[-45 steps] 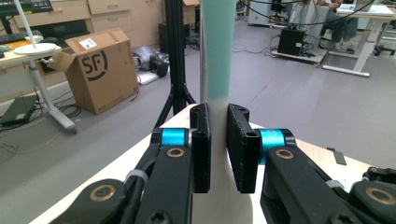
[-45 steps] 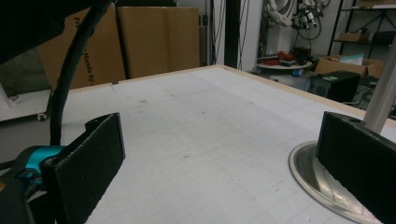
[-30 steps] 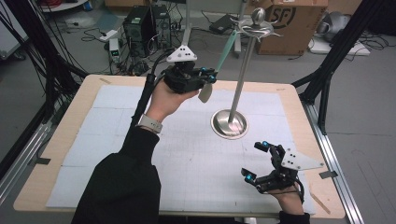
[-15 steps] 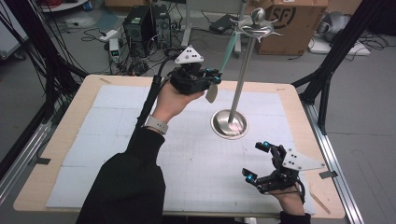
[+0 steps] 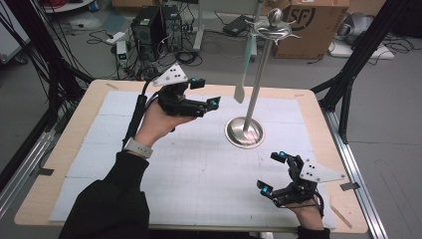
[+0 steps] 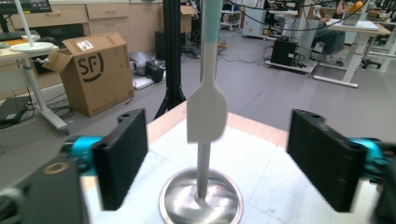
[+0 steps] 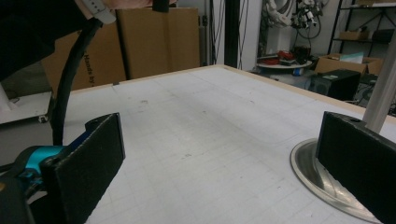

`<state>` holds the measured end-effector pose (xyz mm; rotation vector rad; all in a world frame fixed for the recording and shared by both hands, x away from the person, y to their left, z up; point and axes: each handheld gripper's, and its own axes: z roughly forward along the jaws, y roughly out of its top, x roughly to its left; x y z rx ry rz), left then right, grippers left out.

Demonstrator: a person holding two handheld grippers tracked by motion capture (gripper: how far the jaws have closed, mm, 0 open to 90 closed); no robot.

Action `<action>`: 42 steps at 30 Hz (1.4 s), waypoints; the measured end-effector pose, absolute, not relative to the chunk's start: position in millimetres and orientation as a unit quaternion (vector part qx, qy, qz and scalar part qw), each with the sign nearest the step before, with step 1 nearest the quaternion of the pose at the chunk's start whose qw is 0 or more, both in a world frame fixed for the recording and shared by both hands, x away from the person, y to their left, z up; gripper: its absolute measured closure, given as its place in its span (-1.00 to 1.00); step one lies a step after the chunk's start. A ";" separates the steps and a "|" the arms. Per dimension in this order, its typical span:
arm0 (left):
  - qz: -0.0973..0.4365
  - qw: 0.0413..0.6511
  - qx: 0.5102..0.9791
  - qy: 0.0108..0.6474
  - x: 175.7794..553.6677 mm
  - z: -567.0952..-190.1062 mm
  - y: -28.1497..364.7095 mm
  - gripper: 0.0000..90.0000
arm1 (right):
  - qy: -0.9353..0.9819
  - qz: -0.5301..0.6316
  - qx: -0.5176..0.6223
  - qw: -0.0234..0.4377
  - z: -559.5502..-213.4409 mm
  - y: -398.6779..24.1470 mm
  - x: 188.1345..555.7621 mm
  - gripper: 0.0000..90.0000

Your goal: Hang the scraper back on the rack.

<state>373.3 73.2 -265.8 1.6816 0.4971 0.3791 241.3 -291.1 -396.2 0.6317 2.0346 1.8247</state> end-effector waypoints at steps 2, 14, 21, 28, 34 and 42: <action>0.179 0.619 0.734 0.216 370.0 -271.8 77.3 -0.68 | 0.714 0.643 0.221 0.167 -396.7 -290.4 241.7 -1.00; 0.183 0.625 0.731 0.204 343.3 -305.5 106.6 -0.92 | 0.717 0.641 0.218 0.163 -395.8 -284.7 244.0 -1.00; 0.178 0.631 0.724 0.215 326.6 -331.1 134.5 -0.96 | 0.716 0.645 0.214 0.163 -394.3 -281.1 245.7 -1.00; 0.213 0.626 0.714 0.232 306.8 -354.2 169.2 -0.96 | 0.714 0.647 0.214 0.159 -394.4 -279.0 248.7 -1.00; 0.226 0.621 0.706 0.255 293.5 -375.4 196.1 -0.96 | 0.708 0.652 0.217 0.163 -394.1 -280.7 250.6 -1.00; 0.234 0.641 0.677 0.277 275.8 -394.5 223.6 -0.96 | 0.708 0.649 0.223 0.165 -395.1 -281.1 252.3 -1.00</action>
